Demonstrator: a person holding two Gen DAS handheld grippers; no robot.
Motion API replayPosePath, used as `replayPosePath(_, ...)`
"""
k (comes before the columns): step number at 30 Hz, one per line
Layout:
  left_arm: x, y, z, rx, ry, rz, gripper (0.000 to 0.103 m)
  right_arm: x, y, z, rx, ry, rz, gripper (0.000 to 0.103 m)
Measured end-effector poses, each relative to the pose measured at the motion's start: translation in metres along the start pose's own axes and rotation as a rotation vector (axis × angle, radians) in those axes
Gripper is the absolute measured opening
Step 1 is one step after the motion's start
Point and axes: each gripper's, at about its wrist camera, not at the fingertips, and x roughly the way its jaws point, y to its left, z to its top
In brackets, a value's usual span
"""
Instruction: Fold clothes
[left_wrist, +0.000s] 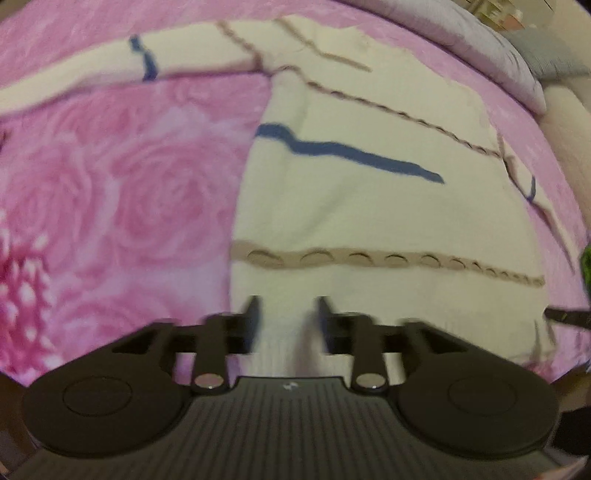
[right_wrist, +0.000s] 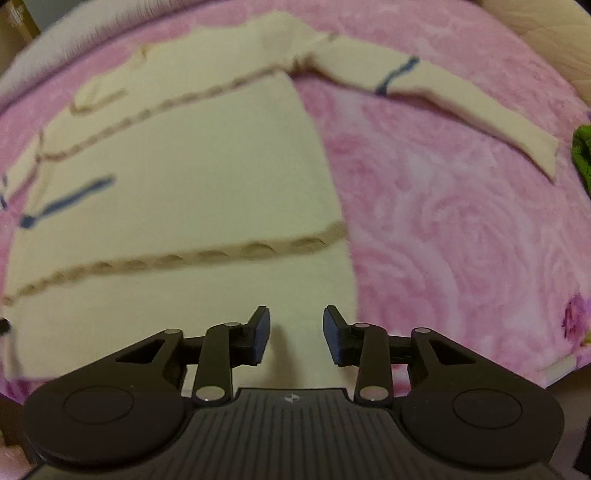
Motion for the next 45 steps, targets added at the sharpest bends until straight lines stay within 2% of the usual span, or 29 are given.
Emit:
replayPosePath(1,0.006,-0.003,0.001,0.002,0.01,0.006,0.038,0.0,0.004,-0.002,-0.007,-0.014,-0.002,0.047)
replayPosePath(2,0.013,-0.006,0.002,0.0,0.023,0.013,0.038,0.005,0.006,-0.004,-0.017,-0.009,-0.023,0.048)
replayPosePath(5,0.018,-0.016,-0.008,0.012,0.032,0.041,0.041,0.02,0.001,-0.024,-0.032,0.03,-0.087,0.044)
replayPosePath(8,0.01,-0.028,-0.024,0.021,0.051,0.052,0.042,0.011,0.001,-0.044,-0.055,0.028,-0.078,0.044)
replayPosePath(12,-0.012,-0.039,-0.044,-0.05,0.136,0.088,0.043,0.003,-0.008,-0.061,0.017,0.13,-0.064,0.045)
replayPosePath(14,-0.029,-0.05,-0.05,-0.075,0.154,0.114,0.049,-0.005,-0.014,-0.067,0.068,0.164,-0.06,0.046)
replayPosePath(15,-0.039,-0.057,-0.052,-0.082,0.15,0.129,0.051,-0.014,-0.015,-0.067,0.079,0.149,-0.04,0.051)
replayPosePath(16,-0.05,-0.066,-0.052,-0.083,0.137,0.134,0.056,-0.025,-0.014,-0.065,0.081,0.134,-0.023,0.059)
replayPosePath(19,-0.088,-0.093,-0.049,-0.081,0.074,0.128,0.059,-0.06,-0.009,-0.053,0.065,0.078,0.015,0.073)
replayPosePath(20,-0.102,-0.103,-0.045,-0.075,0.05,0.12,0.064,-0.072,-0.007,-0.049,0.056,0.06,0.024,0.075)
replayPosePath(24,-0.161,-0.142,-0.031,-0.038,-0.034,0.108,0.066,-0.126,0.002,-0.031,0.031,-0.002,0.044,0.088)
replayPosePath(28,-0.22,-0.172,-0.027,-0.027,-0.118,0.111,0.078,-0.189,-0.002,-0.025,0.008,-0.057,0.076,0.088)
replayPosePath(33,-0.272,-0.202,-0.043,-0.04,-0.164,0.118,0.078,-0.245,-0.014,-0.034,-0.014,-0.096,0.082,0.088)
replayPosePath(37,-0.296,-0.224,-0.06,-0.017,-0.169,0.141,0.08,-0.274,-0.019,-0.048,-0.014,-0.098,0.076,0.088)
replayPosePath(45,-0.32,-0.251,-0.088,0.071,-0.196,0.181,0.085,-0.306,-0.01,-0.07,-0.063,-0.106,0.078,0.088)
